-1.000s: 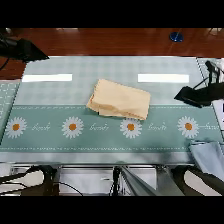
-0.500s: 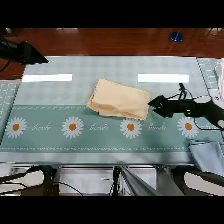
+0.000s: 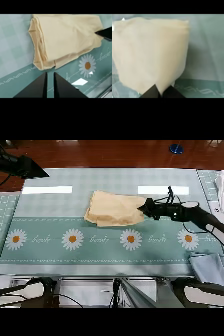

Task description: Fold the shirts.

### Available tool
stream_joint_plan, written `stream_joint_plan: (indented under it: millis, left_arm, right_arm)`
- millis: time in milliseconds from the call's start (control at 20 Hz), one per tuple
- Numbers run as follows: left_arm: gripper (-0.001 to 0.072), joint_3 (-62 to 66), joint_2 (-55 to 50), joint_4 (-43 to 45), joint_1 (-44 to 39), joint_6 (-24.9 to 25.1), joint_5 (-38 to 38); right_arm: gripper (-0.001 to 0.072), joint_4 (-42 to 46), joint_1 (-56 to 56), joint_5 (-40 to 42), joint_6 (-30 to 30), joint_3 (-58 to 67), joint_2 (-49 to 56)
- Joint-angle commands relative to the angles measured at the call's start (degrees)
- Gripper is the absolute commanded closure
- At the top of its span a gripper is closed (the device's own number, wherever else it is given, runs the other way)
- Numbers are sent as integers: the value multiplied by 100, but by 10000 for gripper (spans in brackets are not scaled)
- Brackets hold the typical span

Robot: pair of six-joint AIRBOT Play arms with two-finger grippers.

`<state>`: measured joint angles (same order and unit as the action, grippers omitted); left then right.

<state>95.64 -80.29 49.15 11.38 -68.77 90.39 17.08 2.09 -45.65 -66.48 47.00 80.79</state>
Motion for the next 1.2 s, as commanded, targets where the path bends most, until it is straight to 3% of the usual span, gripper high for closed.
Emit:
stream_joint_plan:
  millis: [0, 250, 400, 550, 650, 900, 1000, 1150]
  left_arm:
    - [573, 0, -13, 0, 0, -2, 9]
    - [573, 0, -140, -2, 0, -2, 2]
    - [573, -2, -286, -4, -20, -7, -20]
    - [572, 0, -450, -28, -131, -59, -24]
    - [573, 0, -503, -26, -251, -92, -37]
    - [573, 0, -533, -24, -317, -92, -275]
    - [573, 0, -595, -22, -317, -87, -529]
    - [573, 2, -793, -22, -317, 76, -887]
  right_arm:
    - [696, 398, -435, -1062, 109, 673, -533]
    - [696, 2634, -2020, -2485, -1746, 2039, -2153]
    - [696, 3661, -3303, -3397, -2321, 2802, -2846]
    - [696, 4559, -4758, -4551, -2404, 3355, -2994]
    - [696, 5101, -5637, -5250, -2081, 3388, -2990]
    - [696, 6205, -6852, -5888, -2116, 3381, -2949]
    - [696, 6310, -7062, -6065, -2173, 3379, -2872]
    - [696, 7226, -7090, -6070, -2205, 3182, -2881]
